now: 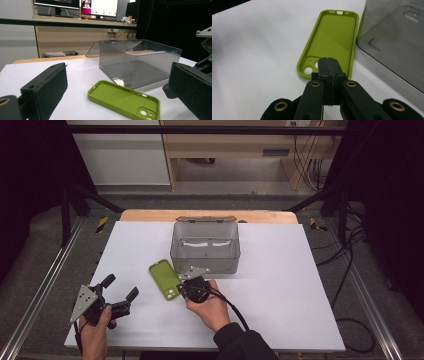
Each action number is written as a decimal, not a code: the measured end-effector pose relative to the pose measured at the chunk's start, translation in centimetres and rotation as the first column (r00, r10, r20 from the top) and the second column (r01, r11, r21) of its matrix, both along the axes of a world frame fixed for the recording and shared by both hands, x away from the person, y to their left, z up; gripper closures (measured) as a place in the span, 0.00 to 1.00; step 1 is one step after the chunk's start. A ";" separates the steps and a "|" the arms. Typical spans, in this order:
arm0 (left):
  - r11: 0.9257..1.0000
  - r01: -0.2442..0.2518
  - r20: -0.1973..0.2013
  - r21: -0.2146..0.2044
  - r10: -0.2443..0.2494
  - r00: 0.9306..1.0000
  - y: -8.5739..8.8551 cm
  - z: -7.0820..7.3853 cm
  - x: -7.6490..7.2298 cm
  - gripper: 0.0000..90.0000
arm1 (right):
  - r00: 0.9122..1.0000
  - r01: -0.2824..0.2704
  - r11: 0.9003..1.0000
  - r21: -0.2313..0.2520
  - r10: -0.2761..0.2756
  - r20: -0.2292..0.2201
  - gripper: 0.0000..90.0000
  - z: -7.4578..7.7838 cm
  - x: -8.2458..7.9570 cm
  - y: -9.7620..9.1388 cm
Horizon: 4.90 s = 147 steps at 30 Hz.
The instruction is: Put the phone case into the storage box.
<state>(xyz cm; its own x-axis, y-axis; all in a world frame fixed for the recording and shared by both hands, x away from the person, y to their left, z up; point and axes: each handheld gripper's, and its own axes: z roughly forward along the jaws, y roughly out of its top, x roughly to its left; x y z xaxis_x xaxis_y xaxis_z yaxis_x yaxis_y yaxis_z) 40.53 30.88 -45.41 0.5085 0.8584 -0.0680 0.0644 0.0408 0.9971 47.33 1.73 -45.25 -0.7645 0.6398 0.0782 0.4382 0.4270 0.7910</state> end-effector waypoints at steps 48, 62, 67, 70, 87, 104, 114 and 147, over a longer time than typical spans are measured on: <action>1.000 0.004 -0.016 0.005 -0.004 1.000 -0.1 0.0 0.2 0.03 | 0.981 -0.053 0.984 -0.170 0.019 -0.193 1.00 -1.2 0.3 0.1; 1.000 0.007 -0.019 0.010 -0.007 1.000 -0.2 0.0 0.1 0.03 | 0.975 -0.077 0.983 -0.168 0.039 -0.218 1.00 -1.1 -0.6 -1.7; 1.000 0.007 -0.018 0.003 -0.007 1.000 -0.1 0.0 0.1 0.03 | 0.973 -0.089 0.978 -0.189 0.045 -0.225 1.00 -0.9 -0.9 -2.1; 1.000 0.007 -0.020 0.006 -0.007 1.000 -0.1 0.0 0.1 0.03 | 0.973 -0.095 0.976 -0.197 0.049 -0.228 1.00 -0.9 -1.0 -2.4; 1.000 0.014 -0.024 0.015 -0.013 1.000 -0.3 0.0 0.1 0.03 | 0.969 -0.125 0.964 -0.233 0.068 -0.237 1.00 -0.6 -2.8 -6.1; 1.000 0.018 -0.025 0.022 -0.017 1.000 -0.4 0.0 0.0 0.04 | 0.971 -0.130 0.956 -0.262 0.069 -0.231 1.00 -0.5 -4.1 -9.3; 0.999 0.020 -0.024 0.027 -0.020 1.000 -0.5 0.0 0.0 0.04 | 0.979 -0.106 0.975 -0.196 0.067 -0.193 1.00 -0.7 -4.2 -10.3; 1.000 0.019 -0.017 0.009 -0.019 1.000 -0.6 0.0 -0.1 0.03 | 0.997 -0.024 0.983 -0.180 0.010 -0.076 0.08 0.0 -6.7 -8.1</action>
<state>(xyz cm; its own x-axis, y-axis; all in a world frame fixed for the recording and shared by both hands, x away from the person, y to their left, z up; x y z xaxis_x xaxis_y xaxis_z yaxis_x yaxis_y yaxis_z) 40.39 30.31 -45.42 0.5236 0.8492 -0.0684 0.0819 0.0298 0.9962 40.63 -6.37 -45.25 -0.7717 0.6357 0.0196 0.4846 0.5678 0.6654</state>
